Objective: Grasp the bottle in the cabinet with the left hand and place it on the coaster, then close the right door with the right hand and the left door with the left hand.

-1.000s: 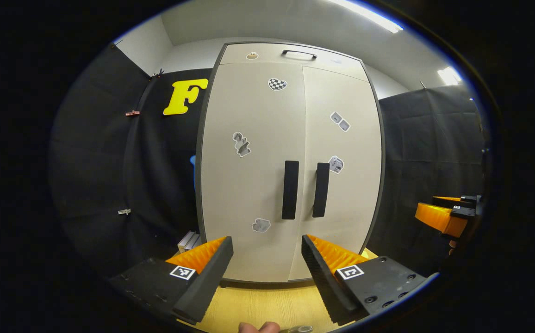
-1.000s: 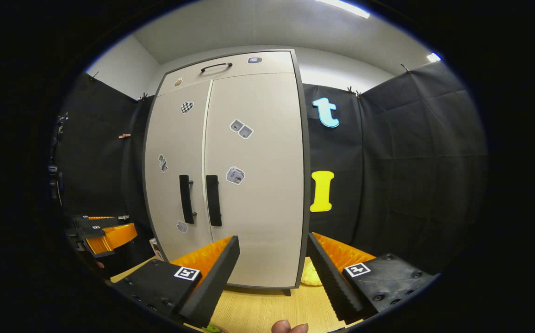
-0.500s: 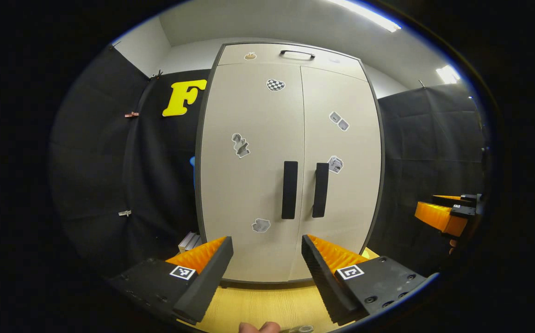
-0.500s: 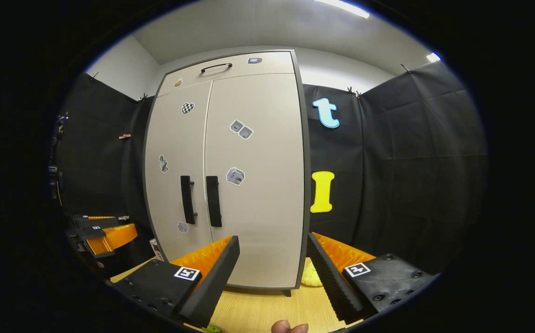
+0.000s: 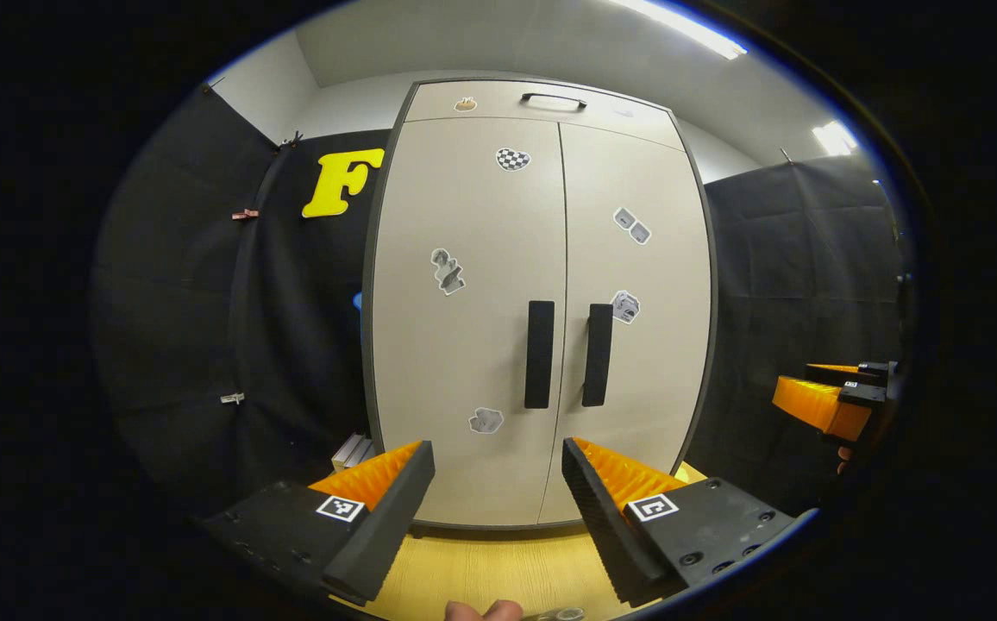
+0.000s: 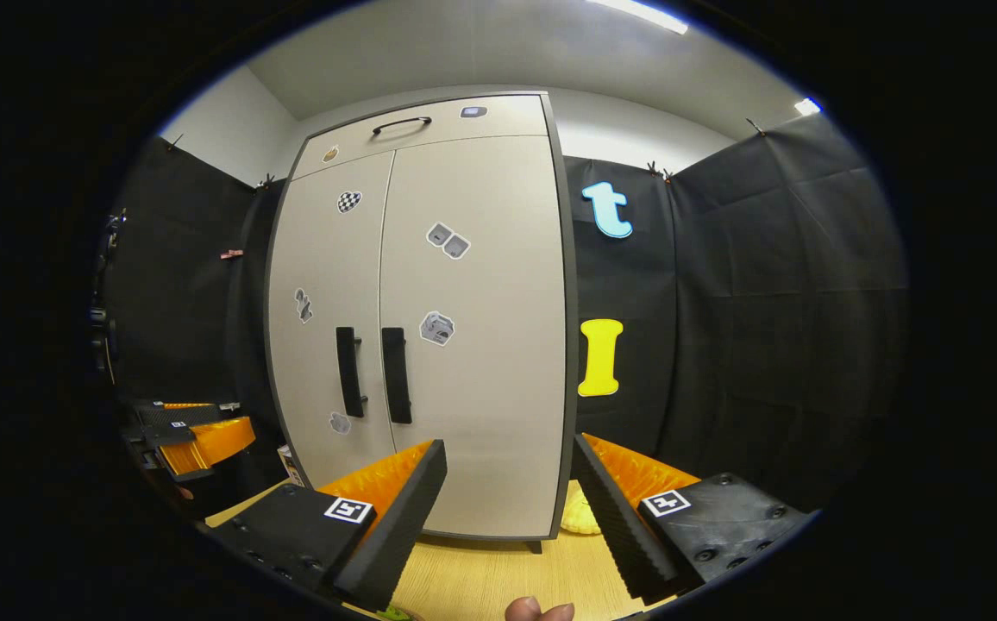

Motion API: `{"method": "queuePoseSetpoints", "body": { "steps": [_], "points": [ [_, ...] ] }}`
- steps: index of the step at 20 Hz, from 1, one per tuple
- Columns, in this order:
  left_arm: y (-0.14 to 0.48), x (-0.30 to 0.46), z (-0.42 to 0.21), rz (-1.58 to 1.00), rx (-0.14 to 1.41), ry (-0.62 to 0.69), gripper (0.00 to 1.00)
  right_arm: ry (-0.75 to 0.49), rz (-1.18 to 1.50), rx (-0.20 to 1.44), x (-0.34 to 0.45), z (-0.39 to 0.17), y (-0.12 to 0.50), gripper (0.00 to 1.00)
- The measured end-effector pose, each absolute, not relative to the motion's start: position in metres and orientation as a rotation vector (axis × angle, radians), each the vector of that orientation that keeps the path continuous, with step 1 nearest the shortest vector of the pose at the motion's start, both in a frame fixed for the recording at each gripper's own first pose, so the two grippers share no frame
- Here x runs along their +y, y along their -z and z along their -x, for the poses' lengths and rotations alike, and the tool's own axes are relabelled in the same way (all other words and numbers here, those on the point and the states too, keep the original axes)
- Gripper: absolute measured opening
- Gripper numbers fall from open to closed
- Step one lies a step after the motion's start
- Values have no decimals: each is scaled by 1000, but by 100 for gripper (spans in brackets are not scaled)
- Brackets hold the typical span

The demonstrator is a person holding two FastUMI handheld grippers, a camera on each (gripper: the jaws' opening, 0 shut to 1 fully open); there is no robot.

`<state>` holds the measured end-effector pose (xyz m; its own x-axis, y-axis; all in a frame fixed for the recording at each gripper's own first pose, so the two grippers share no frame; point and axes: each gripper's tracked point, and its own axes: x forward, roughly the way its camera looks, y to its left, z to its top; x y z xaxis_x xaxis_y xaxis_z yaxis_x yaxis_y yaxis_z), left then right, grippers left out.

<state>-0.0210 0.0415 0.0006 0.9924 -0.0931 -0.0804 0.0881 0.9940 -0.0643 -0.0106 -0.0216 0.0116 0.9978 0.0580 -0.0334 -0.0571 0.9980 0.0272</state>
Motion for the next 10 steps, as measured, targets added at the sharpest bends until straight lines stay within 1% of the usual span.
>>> {"method": "queuePoseSetpoints", "body": {
  "steps": [10],
  "points": [
    [2,40,14,52,86,92,95,-60,-21,35,-22,7,-10,97]
  ]
}}
